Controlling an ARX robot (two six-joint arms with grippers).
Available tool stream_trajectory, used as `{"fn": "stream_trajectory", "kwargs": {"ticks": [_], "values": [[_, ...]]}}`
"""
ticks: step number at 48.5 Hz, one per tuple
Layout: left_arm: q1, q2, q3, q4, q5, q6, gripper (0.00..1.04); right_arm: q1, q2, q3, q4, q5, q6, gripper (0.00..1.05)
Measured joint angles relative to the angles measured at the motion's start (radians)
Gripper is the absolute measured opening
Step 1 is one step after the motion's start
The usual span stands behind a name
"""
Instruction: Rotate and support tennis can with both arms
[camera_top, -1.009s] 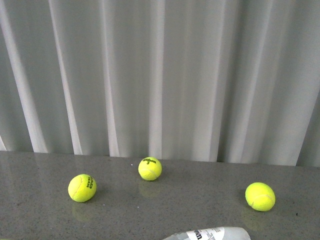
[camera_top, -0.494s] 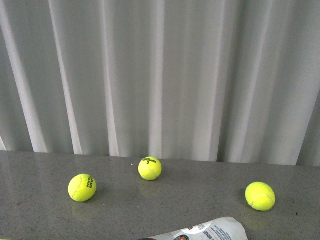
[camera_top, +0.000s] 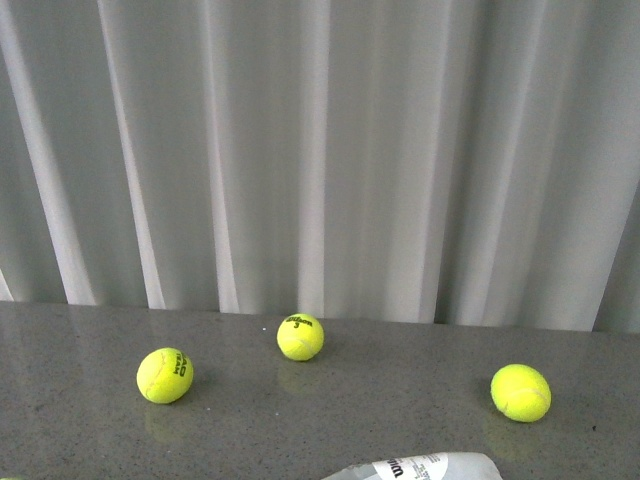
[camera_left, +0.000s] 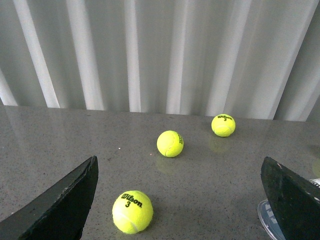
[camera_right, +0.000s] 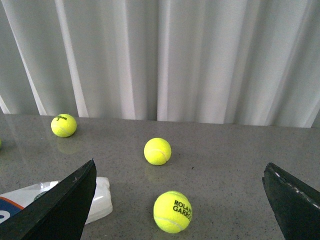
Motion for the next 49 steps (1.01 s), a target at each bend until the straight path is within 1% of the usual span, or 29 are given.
{"fn": "stream_trajectory", "kwargs": {"ticks": [30, 32, 33, 34, 36, 38, 40, 43, 44, 47, 49], "values": [[0.0, 0.0, 0.0, 0.0, -0.001, 0.0, 0.98, 0.0, 0.0, 0.0, 0.0, 0.0, 0.0, 0.98], [-0.01, 0.028, 0.014, -0.045, -0.035, -0.029, 0.98, 0.0, 0.0, 0.0, 0.0, 0.0, 0.0, 0.98], [-0.014, 0.061, 0.037, -0.103, -0.064, -0.069, 0.98, 0.0, 0.0, 0.0, 0.0, 0.0, 0.0, 0.98], [-0.016, 0.11, 0.061, -0.149, -0.068, -0.105, 0.98, 0.0, 0.0, 0.0, 0.0, 0.0, 0.0, 0.98], [-0.016, 0.241, 0.101, -0.153, -0.04, -0.169, 0.98, 0.0, 0.0, 0.0, 0.0, 0.0, 0.0, 0.98], [-0.008, 0.375, 0.128, -0.094, 0.011, -0.224, 0.98, 0.0, -0.001, 0.0, 0.0, 0.0, 0.0, 0.98], [0.008, 0.578, 0.171, 0.038, 0.122, -0.27, 0.98, 0.0, 0.0, 0.0, 0.0, 0.0, 0.0, 0.98], [0.023, 0.773, 0.23, 0.166, 0.238, -0.307, 0.98, 0.0, 0.0, 0.0, 0.0, 0.0, 0.0, 0.98], [0.025, 0.804, 0.24, 0.184, 0.257, -0.316, 0.98, 0.0, 0.0, 0.0, 0.0, 0.0, 0.0, 0.98], [0.031, 0.981, 0.298, 0.281, 0.371, -0.346, 0.98, 0.0, -0.001, 0.0, 0.0, 0.0, 0.0, 0.98], [0.031, 1.087, 0.332, 0.334, 0.427, -0.355, 0.98, 0.0, 0.0, 0.0, 0.0, 0.0, 0.0, 0.98]]}}
